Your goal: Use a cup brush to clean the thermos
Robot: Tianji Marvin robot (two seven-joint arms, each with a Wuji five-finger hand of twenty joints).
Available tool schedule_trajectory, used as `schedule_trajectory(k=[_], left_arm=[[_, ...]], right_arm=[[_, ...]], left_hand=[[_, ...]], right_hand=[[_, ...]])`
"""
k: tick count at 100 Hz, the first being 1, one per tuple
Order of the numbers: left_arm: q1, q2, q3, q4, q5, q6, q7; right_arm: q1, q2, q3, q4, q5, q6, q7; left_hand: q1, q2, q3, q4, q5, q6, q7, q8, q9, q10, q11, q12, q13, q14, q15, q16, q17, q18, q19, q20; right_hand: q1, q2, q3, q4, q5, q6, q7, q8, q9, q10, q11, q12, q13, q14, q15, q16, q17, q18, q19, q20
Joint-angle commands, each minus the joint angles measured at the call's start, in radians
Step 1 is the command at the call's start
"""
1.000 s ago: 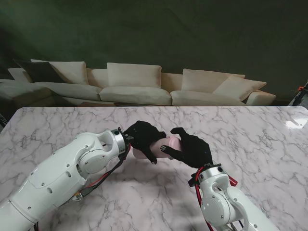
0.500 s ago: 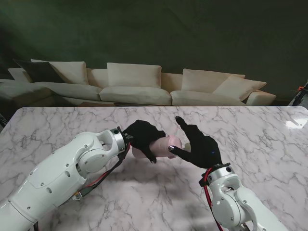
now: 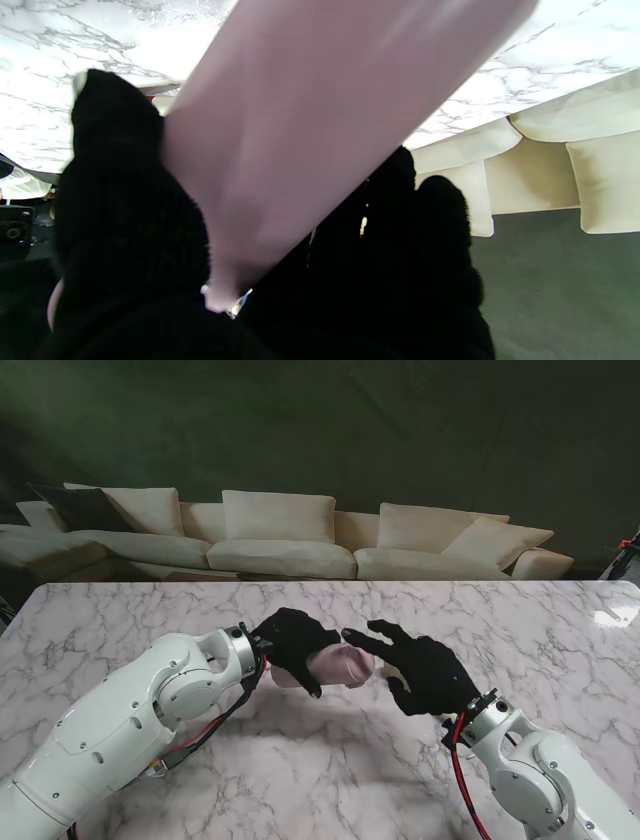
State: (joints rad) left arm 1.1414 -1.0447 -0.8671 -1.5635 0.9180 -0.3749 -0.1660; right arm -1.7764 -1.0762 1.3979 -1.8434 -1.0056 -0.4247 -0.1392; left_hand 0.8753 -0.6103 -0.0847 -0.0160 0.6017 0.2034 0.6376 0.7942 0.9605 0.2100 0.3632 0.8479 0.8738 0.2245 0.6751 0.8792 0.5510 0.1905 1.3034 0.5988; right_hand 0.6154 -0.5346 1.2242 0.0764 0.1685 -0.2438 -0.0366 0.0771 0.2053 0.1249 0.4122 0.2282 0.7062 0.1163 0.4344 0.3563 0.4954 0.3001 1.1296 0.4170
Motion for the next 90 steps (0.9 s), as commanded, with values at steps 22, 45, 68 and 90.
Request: schedule_trajectory(k=[22, 45, 68, 90], left_arm=[[-0.003, -0.001, -0.001, -0.009, 0.001, -0.012, -0.005], [-0.006, -0.001, 0.008, -0.007, -0.004, -0.011, -0.006], [-0.008, -0.001, 0.013, -0.008, -0.008, -0.008, -0.011], [-0.017, -0.002, 0.021, -0.003, -0.014, -0.002, -0.016]], right_arm=[[0.073, 0.021, -0.030, 0.053, -0.112, -0.005, -0.034], [0.110, 0.030, -0.076, 0.078, -0.180, 0.021, -0.070], [0.134, 0.022, -0.116, 0.099, -0.151, 0.068, -0.096], [0.144, 0.015, -0.157, 0.119, -0.141, 0.125, -0.142]], left_hand=[[0.259, 0.278, 0.528, 0.111, 0.081, -0.200, 0.165, 0.069, 0.072, -0.078, 0.130, 0.060, 0.035, 0.010, 0.056, 0.009, 0.004, -0.052, 0.034, 0.024], [0.259, 0.279, 0.528, 0.111, 0.081, -0.201, 0.165, 0.070, 0.071, -0.078, 0.130, 0.059, 0.033, 0.010, 0.055, 0.009, 0.003, -0.051, 0.034, 0.025], [0.260, 0.279, 0.528, 0.110, 0.081, -0.200, 0.165, 0.070, 0.071, -0.078, 0.130, 0.059, 0.033, 0.011, 0.054, 0.009, 0.003, -0.051, 0.034, 0.025], [0.260, 0.279, 0.528, 0.110, 0.081, -0.200, 0.165, 0.070, 0.072, -0.079, 0.130, 0.059, 0.034, 0.011, 0.055, 0.009, 0.003, -0.051, 0.034, 0.024]], right_hand=[[0.000, 0.001, -0.070, -0.098, -0.008, -0.115, 0.017, 0.148, -0.028, -0.031, -0.051, -0.021, -0.062, -0.045, 0.015, 0.009, -0.076, 0.065, -0.011, 0.040], [-0.147, -0.005, -0.295, -0.150, -0.026, -0.078, 0.041, 0.374, -0.030, -0.025, -0.028, -0.010, -0.060, -0.055, 0.024, 0.025, -0.093, 0.067, -0.010, 0.086], [-0.235, 0.037, -0.356, -0.195, -0.021, -0.033, 0.551, 0.582, -0.030, -0.014, 0.135, 0.050, -0.018, -0.093, 0.022, 0.024, -0.068, 0.059, 0.007, 0.101], [-0.357, 0.103, -0.430, -0.214, 0.066, -0.127, 0.981, 0.672, -0.022, -0.031, 0.270, 0.098, -0.010, -0.086, 0.073, 0.057, -0.093, 0.113, 0.016, 0.133]])
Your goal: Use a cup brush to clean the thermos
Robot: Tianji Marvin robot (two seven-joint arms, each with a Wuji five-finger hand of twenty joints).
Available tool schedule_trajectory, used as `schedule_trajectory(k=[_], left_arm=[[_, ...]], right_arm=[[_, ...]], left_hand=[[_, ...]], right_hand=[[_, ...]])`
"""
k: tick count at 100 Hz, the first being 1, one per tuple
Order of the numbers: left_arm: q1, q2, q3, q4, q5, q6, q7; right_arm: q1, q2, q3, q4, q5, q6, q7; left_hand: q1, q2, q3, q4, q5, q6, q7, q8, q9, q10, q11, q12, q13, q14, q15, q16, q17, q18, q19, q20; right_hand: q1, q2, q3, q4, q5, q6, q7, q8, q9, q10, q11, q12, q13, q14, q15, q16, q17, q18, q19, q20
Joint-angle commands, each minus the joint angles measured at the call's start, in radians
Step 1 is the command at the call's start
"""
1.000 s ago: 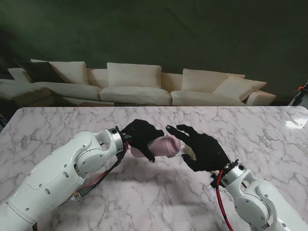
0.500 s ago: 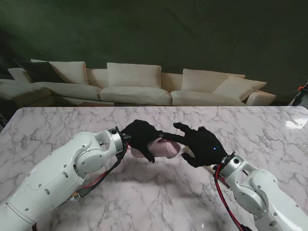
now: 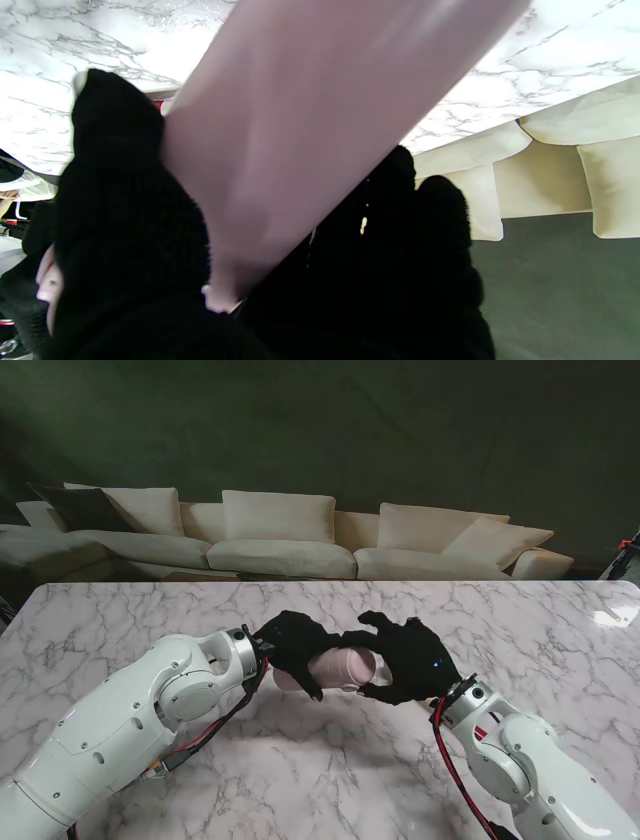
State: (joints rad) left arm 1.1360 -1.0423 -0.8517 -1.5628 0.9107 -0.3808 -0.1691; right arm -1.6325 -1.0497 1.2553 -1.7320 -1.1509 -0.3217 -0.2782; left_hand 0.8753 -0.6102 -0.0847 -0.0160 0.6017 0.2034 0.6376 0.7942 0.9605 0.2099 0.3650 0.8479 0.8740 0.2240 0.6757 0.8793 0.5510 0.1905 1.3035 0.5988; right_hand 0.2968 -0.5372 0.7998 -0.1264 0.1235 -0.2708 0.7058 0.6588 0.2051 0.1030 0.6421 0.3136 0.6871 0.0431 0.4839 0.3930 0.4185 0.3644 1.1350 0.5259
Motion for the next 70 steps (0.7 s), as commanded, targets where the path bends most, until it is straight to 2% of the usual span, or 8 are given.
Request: schedule_trajectory(k=[1, 12, 29, 45, 55, 58, 60, 70], left_arm=[[-0.012, -0.004, 0.007, -0.004, -0.007, 0.004, -0.013], [-0.017, -0.005, 0.012, 0.002, -0.010, 0.010, -0.014], [-0.019, -0.006, 0.019, 0.005, -0.014, 0.018, -0.013], [-0.024, -0.007, 0.024, 0.009, -0.019, 0.023, -0.013], [-0.027, -0.008, 0.027, 0.012, -0.021, 0.025, -0.011], [-0.028, -0.008, 0.028, 0.013, -0.022, 0.026, -0.011], [-0.028, -0.008, 0.029, 0.014, -0.022, 0.026, -0.011], [-0.032, -0.009, 0.033, 0.018, -0.025, 0.028, -0.010]], right_arm=[[0.000, -0.012, -0.016, 0.007, 0.007, 0.027, -0.004], [-0.001, -0.022, -0.041, 0.010, 0.036, 0.075, -0.030], [0.010, -0.037, -0.083, 0.030, 0.055, 0.120, -0.124], [0.012, -0.045, -0.099, 0.036, 0.067, 0.135, -0.166], [0.010, -0.046, -0.101, 0.035, 0.071, 0.139, -0.168], [0.009, -0.047, -0.101, 0.035, 0.074, 0.141, -0.167], [0.008, -0.047, -0.101, 0.033, 0.077, 0.142, -0.164], [-0.006, -0.049, -0.091, 0.020, 0.107, 0.142, -0.125]], left_hand=[[0.259, 0.279, 0.528, 0.110, 0.081, -0.200, 0.165, 0.070, 0.071, -0.078, 0.128, 0.059, 0.034, 0.011, 0.054, 0.009, 0.003, -0.051, 0.034, 0.024], [0.260, 0.279, 0.528, 0.110, 0.081, -0.200, 0.165, 0.070, 0.071, -0.078, 0.129, 0.060, 0.033, 0.011, 0.054, 0.009, 0.004, -0.052, 0.035, 0.025], [0.260, 0.279, 0.528, 0.110, 0.081, -0.202, 0.165, 0.070, 0.072, -0.078, 0.129, 0.060, 0.033, 0.010, 0.055, 0.009, 0.005, -0.052, 0.035, 0.024], [0.260, 0.279, 0.528, 0.110, 0.082, -0.201, 0.166, 0.070, 0.071, -0.077, 0.129, 0.060, 0.037, 0.010, 0.056, 0.010, 0.004, -0.052, 0.035, 0.024], [0.260, 0.278, 0.528, 0.110, 0.081, -0.200, 0.165, 0.070, 0.072, -0.076, 0.130, 0.060, 0.039, 0.010, 0.057, 0.011, 0.005, -0.052, 0.035, 0.024], [0.260, 0.279, 0.528, 0.110, 0.082, -0.200, 0.165, 0.070, 0.072, -0.076, 0.130, 0.060, 0.036, 0.010, 0.055, 0.011, 0.005, -0.052, 0.035, 0.024], [0.259, 0.278, 0.528, 0.110, 0.082, -0.200, 0.166, 0.070, 0.072, -0.076, 0.130, 0.060, 0.038, 0.010, 0.056, 0.011, 0.005, -0.052, 0.035, 0.024], [0.259, 0.277, 0.529, 0.110, 0.084, -0.200, 0.166, 0.070, 0.073, -0.076, 0.130, 0.060, 0.037, 0.012, 0.054, 0.011, 0.006, -0.051, 0.036, 0.024]], right_hand=[[-0.043, 0.119, -0.014, -0.012, 0.122, -0.099, 0.250, 0.093, -0.018, -0.010, 0.044, 0.014, 0.011, -0.012, 0.028, 0.022, -0.019, 0.055, 0.010, 0.026], [-0.110, 0.155, -0.117, -0.023, 0.314, -0.045, 0.332, 0.098, 0.052, -0.021, 0.064, 0.024, 0.023, 0.000, 0.064, 0.043, -0.043, 0.084, 0.017, 0.044], [-0.117, 0.161, -0.146, -0.014, 0.638, -0.014, 0.345, 0.054, 0.179, -0.055, 0.088, 0.042, 0.026, 0.013, 0.099, 0.053, -0.070, 0.121, 0.022, 0.060], [-0.117, 0.148, -0.167, -0.015, 0.870, 0.026, 0.332, -0.003, 0.268, -0.069, 0.105, 0.057, 0.051, 0.026, 0.130, 0.058, -0.058, 0.133, 0.034, 0.066], [-0.148, 0.161, -0.207, -0.011, 0.958, 0.062, 0.304, -0.049, 0.315, -0.068, 0.100, 0.058, 0.069, 0.037, 0.137, 0.057, -0.050, 0.139, 0.034, 0.062], [-0.161, 0.168, -0.218, -0.008, 0.954, 0.070, 0.287, -0.062, 0.320, -0.065, 0.095, 0.058, 0.071, 0.039, 0.136, 0.057, -0.047, 0.140, 0.034, 0.060], [-0.177, 0.177, -0.227, -0.007, 0.897, 0.080, 0.256, -0.075, 0.308, -0.058, 0.086, 0.055, 0.067, 0.041, 0.133, 0.056, -0.045, 0.140, 0.035, 0.059], [-0.260, 0.197, -0.230, 0.009, 0.491, 0.129, 0.127, -0.090, 0.225, -0.027, 0.054, 0.045, 0.044, 0.042, 0.120, 0.053, -0.025, 0.117, 0.045, 0.052]])
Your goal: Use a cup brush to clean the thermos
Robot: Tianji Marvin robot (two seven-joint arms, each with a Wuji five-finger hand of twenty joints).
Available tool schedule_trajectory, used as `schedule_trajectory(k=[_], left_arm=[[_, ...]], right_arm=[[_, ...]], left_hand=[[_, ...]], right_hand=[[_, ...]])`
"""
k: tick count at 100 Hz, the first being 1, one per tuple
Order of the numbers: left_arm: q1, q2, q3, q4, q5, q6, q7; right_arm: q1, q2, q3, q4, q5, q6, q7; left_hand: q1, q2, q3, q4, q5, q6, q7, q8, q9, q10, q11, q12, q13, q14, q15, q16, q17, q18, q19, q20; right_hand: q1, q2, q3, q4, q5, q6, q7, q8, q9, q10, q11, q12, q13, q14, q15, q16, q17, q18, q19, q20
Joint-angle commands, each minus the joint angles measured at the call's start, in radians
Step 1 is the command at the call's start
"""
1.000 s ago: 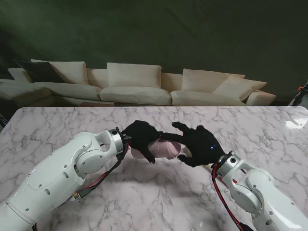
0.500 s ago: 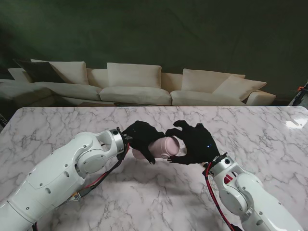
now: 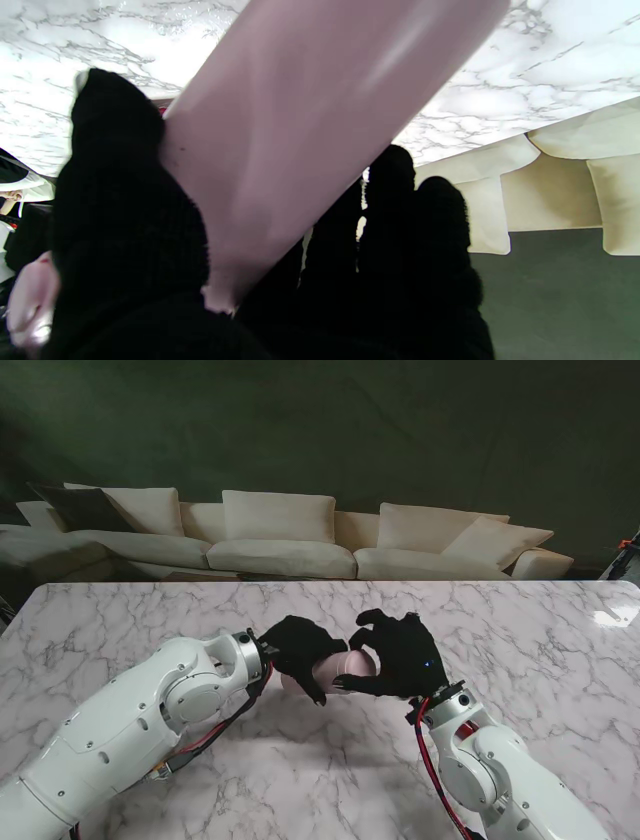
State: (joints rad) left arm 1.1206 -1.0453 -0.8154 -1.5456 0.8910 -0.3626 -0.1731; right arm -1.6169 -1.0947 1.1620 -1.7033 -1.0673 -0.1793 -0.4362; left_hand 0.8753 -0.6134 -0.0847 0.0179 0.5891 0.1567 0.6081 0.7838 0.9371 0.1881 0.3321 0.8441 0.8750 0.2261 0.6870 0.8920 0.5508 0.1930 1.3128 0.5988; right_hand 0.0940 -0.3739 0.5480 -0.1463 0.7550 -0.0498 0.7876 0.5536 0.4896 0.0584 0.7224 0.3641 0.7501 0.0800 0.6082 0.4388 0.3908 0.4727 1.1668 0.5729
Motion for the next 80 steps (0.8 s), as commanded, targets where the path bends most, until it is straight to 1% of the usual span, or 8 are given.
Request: schedule_trajectory(k=[1, 10, 20, 28, 50, 61, 64, 80], left_arm=[[-0.017, -0.006, -0.003, 0.001, -0.005, 0.010, -0.006], [-0.017, -0.007, -0.004, 0.003, -0.006, 0.013, -0.005], [-0.015, -0.007, -0.009, 0.005, -0.004, 0.015, -0.001], [-0.012, -0.008, -0.015, 0.006, -0.002, 0.017, 0.007], [-0.006, -0.027, -0.018, 0.040, -0.050, 0.055, 0.072], [-0.011, -0.051, -0.008, 0.082, -0.110, 0.079, 0.143], [-0.013, -0.059, -0.005, 0.095, -0.131, 0.086, 0.162], [-0.027, -0.099, 0.010, 0.165, -0.248, 0.120, 0.237]], right_arm=[[-0.023, -0.004, 0.003, -0.010, 0.027, -0.001, 0.035], [-0.036, -0.005, 0.018, -0.020, 0.039, -0.010, 0.047], [-0.051, -0.006, 0.042, -0.028, 0.038, -0.028, 0.034], [-0.067, -0.010, 0.067, -0.037, 0.044, -0.041, 0.011], [-0.162, -0.019, 0.180, -0.096, 0.051, -0.027, -0.023], [-0.195, -0.024, 0.224, -0.094, 0.057, -0.031, -0.048], [-0.201, -0.025, 0.232, -0.092, 0.060, -0.034, -0.055], [-0.222, -0.027, 0.257, -0.074, 0.060, -0.026, -0.074]], left_hand=[[0.260, 0.281, 0.530, 0.076, 0.096, -0.153, 0.196, 0.080, 0.097, -0.054, 0.163, 0.063, 0.038, 0.009, 0.044, -0.002, 0.007, -0.054, 0.027, 0.024], [0.260, 0.281, 0.530, 0.076, 0.096, -0.153, 0.196, 0.080, 0.097, -0.053, 0.163, 0.063, 0.036, 0.010, 0.043, -0.002, 0.008, -0.053, 0.027, 0.024], [0.259, 0.282, 0.529, 0.075, 0.094, -0.154, 0.195, 0.080, 0.096, -0.055, 0.163, 0.063, 0.035, 0.009, 0.043, -0.002, 0.008, -0.053, 0.027, 0.024], [0.259, 0.282, 0.528, 0.075, 0.093, -0.154, 0.195, 0.080, 0.094, -0.056, 0.162, 0.063, 0.033, 0.009, 0.042, -0.002, 0.006, -0.055, 0.026, 0.024], [0.260, 0.295, 0.520, 0.070, 0.080, -0.157, 0.189, 0.077, 0.080, -0.061, 0.157, 0.061, 0.023, 0.005, 0.036, -0.004, -0.003, -0.060, 0.019, 0.021], [0.294, 0.326, 0.464, 0.059, 0.059, -0.156, 0.175, 0.070, 0.055, -0.067, 0.135, 0.039, 0.001, 0.004, 0.002, -0.022, -0.021, -0.065, -0.011, 0.010], [0.302, 0.333, 0.449, 0.058, 0.054, -0.154, 0.171, 0.066, 0.049, -0.069, 0.128, 0.030, -0.005, 0.004, -0.011, -0.031, -0.026, -0.066, -0.018, 0.006], [0.336, 0.367, 0.387, 0.052, 0.038, -0.150, 0.154, 0.041, 0.023, -0.071, 0.112, -0.008, -0.032, 0.014, -0.040, -0.065, -0.044, -0.067, -0.040, -0.008]], right_hand=[[-0.062, 0.037, 0.023, 0.030, -0.178, -0.089, 0.034, 0.013, -0.068, 0.019, -0.028, -0.006, -0.023, 0.006, -0.005, 0.007, 0.002, 0.006, 0.014, 0.004], [-0.116, 0.073, 0.044, 0.038, -0.482, -0.045, -0.061, -0.048, -0.182, 0.025, -0.031, -0.010, -0.099, 0.008, -0.030, 0.002, -0.034, -0.016, -0.003, -0.011], [-0.135, 0.131, 0.023, 0.042, -0.663, -0.009, -0.111, -0.134, -0.282, 0.026, -0.037, -0.028, -0.195, 0.018, -0.123, -0.051, -0.108, -0.024, -0.073, -0.063], [-0.132, 0.152, 0.007, 0.045, -0.677, 0.013, -0.220, -0.200, -0.317, 0.026, -0.089, -0.059, -0.238, 0.028, -0.177, -0.088, -0.141, -0.015, -0.108, -0.103], [-0.062, 0.224, -0.070, 0.052, -0.683, 0.013, -0.289, -0.160, -0.318, 0.034, -0.160, -0.086, -0.277, 0.028, -0.237, -0.117, -0.202, 0.011, -0.155, -0.151], [-0.065, 0.264, -0.086, 0.050, -0.677, 0.002, -0.289, -0.151, -0.317, 0.035, -0.172, -0.091, -0.282, 0.022, -0.241, -0.117, -0.213, -0.002, -0.161, -0.152], [-0.038, 0.282, -0.137, 0.051, -0.679, -0.002, -0.286, -0.131, -0.313, 0.034, -0.181, -0.093, -0.284, 0.022, -0.243, -0.113, -0.215, -0.002, -0.164, -0.149], [-0.025, 0.284, -0.148, 0.056, -0.679, -0.003, -0.296, -0.128, -0.314, 0.034, -0.184, -0.093, -0.287, 0.018, -0.245, -0.112, -0.222, -0.015, -0.170, -0.148]])
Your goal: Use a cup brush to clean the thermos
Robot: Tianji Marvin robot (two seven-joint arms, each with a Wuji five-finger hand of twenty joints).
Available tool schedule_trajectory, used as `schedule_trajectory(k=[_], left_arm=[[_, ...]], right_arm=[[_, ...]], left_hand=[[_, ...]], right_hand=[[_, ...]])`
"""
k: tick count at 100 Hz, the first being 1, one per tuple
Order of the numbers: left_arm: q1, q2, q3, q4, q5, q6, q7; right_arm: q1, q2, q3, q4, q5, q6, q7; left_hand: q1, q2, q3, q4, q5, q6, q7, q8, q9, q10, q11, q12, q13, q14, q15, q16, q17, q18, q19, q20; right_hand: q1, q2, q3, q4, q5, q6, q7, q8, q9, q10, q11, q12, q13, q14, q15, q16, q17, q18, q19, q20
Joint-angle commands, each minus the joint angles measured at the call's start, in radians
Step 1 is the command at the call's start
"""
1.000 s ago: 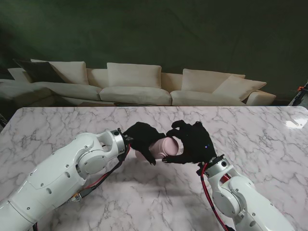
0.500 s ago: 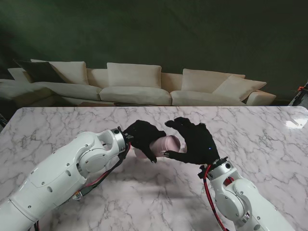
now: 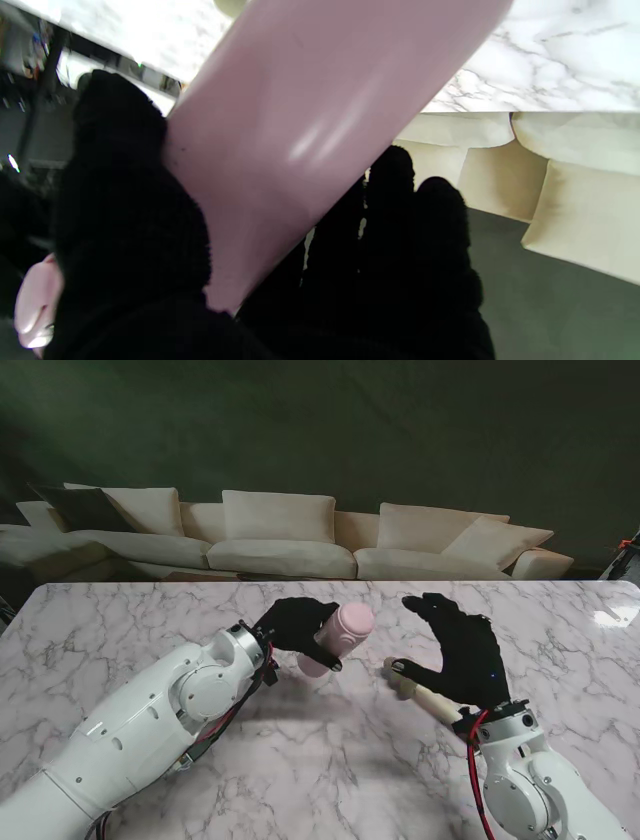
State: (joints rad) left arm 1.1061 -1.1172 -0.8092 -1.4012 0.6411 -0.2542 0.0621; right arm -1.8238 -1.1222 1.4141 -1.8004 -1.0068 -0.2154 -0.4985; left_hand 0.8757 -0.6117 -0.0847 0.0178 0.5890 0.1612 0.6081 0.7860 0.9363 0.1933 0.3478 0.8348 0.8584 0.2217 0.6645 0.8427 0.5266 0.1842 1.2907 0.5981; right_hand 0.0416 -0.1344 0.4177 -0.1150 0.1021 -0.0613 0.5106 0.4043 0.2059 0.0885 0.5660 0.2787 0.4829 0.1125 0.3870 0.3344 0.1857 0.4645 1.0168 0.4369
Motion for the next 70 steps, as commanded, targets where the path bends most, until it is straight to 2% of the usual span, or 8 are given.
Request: schedule_trajectory(k=[1, 7, 9, 12, 41, 58, 70], left_arm=[[-0.014, -0.029, 0.005, 0.025, -0.003, 0.013, 0.006], [-0.019, -0.041, 0.011, 0.052, -0.040, 0.019, 0.022], [-0.021, -0.045, 0.013, 0.062, -0.054, 0.019, 0.027], [-0.023, -0.051, 0.016, 0.076, -0.072, 0.020, 0.035], [-0.041, -0.098, 0.052, 0.206, -0.220, 0.025, 0.069], [-0.051, -0.117, 0.077, 0.268, -0.268, 0.020, 0.074], [-0.058, -0.121, 0.093, 0.300, -0.275, 0.016, 0.068]], right_arm=[[-0.015, 0.001, 0.006, 0.025, -0.001, 0.011, -0.012], [-0.014, 0.000, 0.006, 0.038, -0.002, 0.015, -0.023], [-0.014, 0.000, 0.006, 0.042, -0.003, 0.017, -0.026], [-0.013, 0.000, 0.006, 0.047, -0.004, 0.020, -0.028], [0.014, 0.001, -0.010, 0.098, 0.000, 0.041, -0.032], [0.025, 0.001, -0.017, 0.118, 0.005, 0.049, -0.029], [0.028, 0.002, -0.019, 0.128, 0.003, 0.053, -0.030]], left_hand=[[0.337, 0.367, 0.384, 0.052, 0.037, -0.155, 0.153, 0.038, 0.022, -0.077, 0.095, 0.000, -0.017, 0.019, -0.019, -0.017, -0.020, -0.059, -0.019, -0.008], [0.353, 0.382, 0.346, 0.056, 0.030, -0.158, 0.149, 0.026, 0.011, -0.082, 0.091, -0.019, -0.028, 0.027, -0.025, -0.035, -0.025, -0.060, -0.024, -0.013], [0.355, 0.385, 0.341, 0.054, 0.030, -0.161, 0.147, 0.022, 0.010, -0.086, 0.085, -0.026, -0.022, -0.001, -0.029, -0.042, -0.028, -0.060, -0.027, -0.015], [0.354, 0.388, 0.335, 0.053, 0.028, -0.163, 0.145, 0.019, 0.006, -0.091, 0.080, -0.031, -0.020, -0.010, -0.034, -0.047, -0.029, -0.061, -0.029, -0.016], [0.366, 0.423, 0.254, 0.040, 0.027, -0.186, 0.111, -0.034, -0.007, -0.147, 0.001, -0.117, -0.037, -0.024, -0.089, -0.093, -0.074, -0.039, -0.067, -0.022], [0.377, 0.434, 0.220, 0.035, 0.033, -0.188, 0.092, -0.062, -0.013, -0.159, -0.034, -0.162, -0.046, -0.020, -0.106, -0.108, -0.091, -0.027, -0.079, -0.020], [0.379, 0.441, 0.205, 0.033, 0.032, -0.190, 0.077, -0.078, -0.021, -0.167, -0.055, -0.190, -0.051, -0.019, -0.118, -0.117, -0.102, -0.019, -0.089, -0.021]], right_hand=[[0.027, 0.045, -0.018, 0.025, -0.027, 0.009, -0.019, 0.021, -0.030, 0.004, -0.028, -0.008, -0.021, -0.015, -0.025, -0.008, -0.017, -0.007, -0.020, -0.012], [0.030, 0.045, -0.020, 0.026, -0.028, 0.011, -0.025, 0.021, -0.031, 0.004, -0.029, -0.008, -0.023, -0.016, -0.025, -0.007, -0.018, -0.015, -0.020, -0.011], [0.031, 0.045, -0.021, 0.026, -0.026, 0.010, -0.025, 0.021, -0.030, 0.005, -0.029, -0.008, -0.022, -0.018, -0.025, -0.007, -0.018, -0.017, -0.019, -0.010], [0.033, 0.045, -0.021, 0.027, -0.027, 0.010, -0.026, 0.022, -0.030, 0.004, -0.029, -0.008, -0.025, -0.019, -0.025, -0.007, -0.019, -0.020, -0.019, -0.009], [0.046, 0.047, -0.029, 0.028, -0.026, 0.011, -0.036, 0.030, -0.030, 0.003, -0.028, -0.007, -0.028, -0.025, -0.024, -0.006, -0.029, -0.043, -0.021, -0.003], [0.051, 0.050, -0.035, 0.029, -0.026, 0.011, -0.040, 0.034, -0.030, 0.002, -0.026, -0.006, -0.030, -0.026, -0.025, -0.006, -0.037, -0.051, -0.025, 0.000], [0.058, 0.049, -0.037, 0.030, -0.025, 0.012, -0.041, 0.038, -0.030, 0.002, -0.024, -0.004, -0.031, -0.026, -0.025, -0.006, -0.039, -0.056, -0.026, 0.003]])
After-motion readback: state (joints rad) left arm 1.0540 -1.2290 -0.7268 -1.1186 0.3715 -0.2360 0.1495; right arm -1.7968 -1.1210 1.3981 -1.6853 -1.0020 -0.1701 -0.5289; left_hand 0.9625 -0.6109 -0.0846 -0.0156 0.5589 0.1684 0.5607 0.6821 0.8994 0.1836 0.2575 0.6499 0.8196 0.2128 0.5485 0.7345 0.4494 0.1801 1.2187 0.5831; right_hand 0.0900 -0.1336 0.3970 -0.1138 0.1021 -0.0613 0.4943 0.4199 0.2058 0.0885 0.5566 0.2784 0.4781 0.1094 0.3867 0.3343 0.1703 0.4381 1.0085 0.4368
